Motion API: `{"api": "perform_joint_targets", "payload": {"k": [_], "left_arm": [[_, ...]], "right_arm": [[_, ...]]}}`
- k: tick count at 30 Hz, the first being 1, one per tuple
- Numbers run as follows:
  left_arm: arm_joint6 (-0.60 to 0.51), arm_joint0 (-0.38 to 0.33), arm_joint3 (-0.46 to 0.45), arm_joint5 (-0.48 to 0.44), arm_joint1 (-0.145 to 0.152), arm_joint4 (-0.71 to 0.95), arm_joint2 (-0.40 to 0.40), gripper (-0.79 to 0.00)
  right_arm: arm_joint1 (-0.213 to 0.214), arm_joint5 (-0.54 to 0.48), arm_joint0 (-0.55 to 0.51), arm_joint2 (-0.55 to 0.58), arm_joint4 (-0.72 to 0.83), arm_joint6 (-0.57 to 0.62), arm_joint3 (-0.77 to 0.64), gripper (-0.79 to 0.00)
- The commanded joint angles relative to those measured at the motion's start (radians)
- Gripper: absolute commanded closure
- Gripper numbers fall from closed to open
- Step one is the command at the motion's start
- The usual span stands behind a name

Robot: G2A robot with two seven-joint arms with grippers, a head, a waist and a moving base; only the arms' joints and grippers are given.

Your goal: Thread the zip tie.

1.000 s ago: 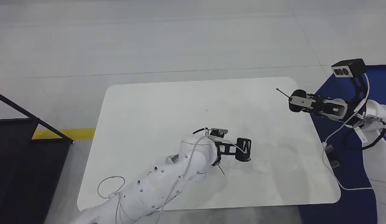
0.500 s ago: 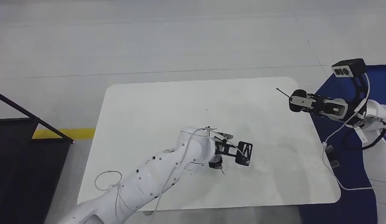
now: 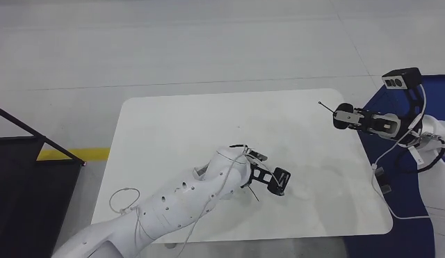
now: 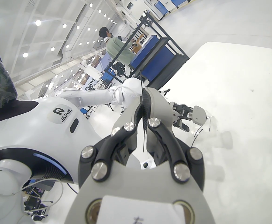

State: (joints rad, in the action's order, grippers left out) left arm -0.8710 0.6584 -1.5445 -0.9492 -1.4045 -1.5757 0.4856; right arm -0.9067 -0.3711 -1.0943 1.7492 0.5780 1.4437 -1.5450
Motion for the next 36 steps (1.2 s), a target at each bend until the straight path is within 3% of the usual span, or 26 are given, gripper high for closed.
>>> {"api": "perform_joint_targets", "payload": {"k": [1, 30, 36], "left_arm": [[0.001, 0.000, 0.000, -0.001, 0.000, 0.000, 0.000, -0.785], [0.001, 0.000, 0.000, -0.001, 0.000, 0.000, 0.000, -0.785], [0.133, -0.026, -0.007, -0.063, 0.009, 0.024, -0.022, -0.785]], "right_arm": [[0.000, 0.000, 0.000, 0.000, 0.000, 0.000, 0.000, 0.000], [0.000, 0.000, 0.000, 0.000, 0.000, 0.000, 0.000, 0.000], [0.000, 0.000, 0.000, 0.000, 0.000, 0.000, 0.000, 0.000]]}}
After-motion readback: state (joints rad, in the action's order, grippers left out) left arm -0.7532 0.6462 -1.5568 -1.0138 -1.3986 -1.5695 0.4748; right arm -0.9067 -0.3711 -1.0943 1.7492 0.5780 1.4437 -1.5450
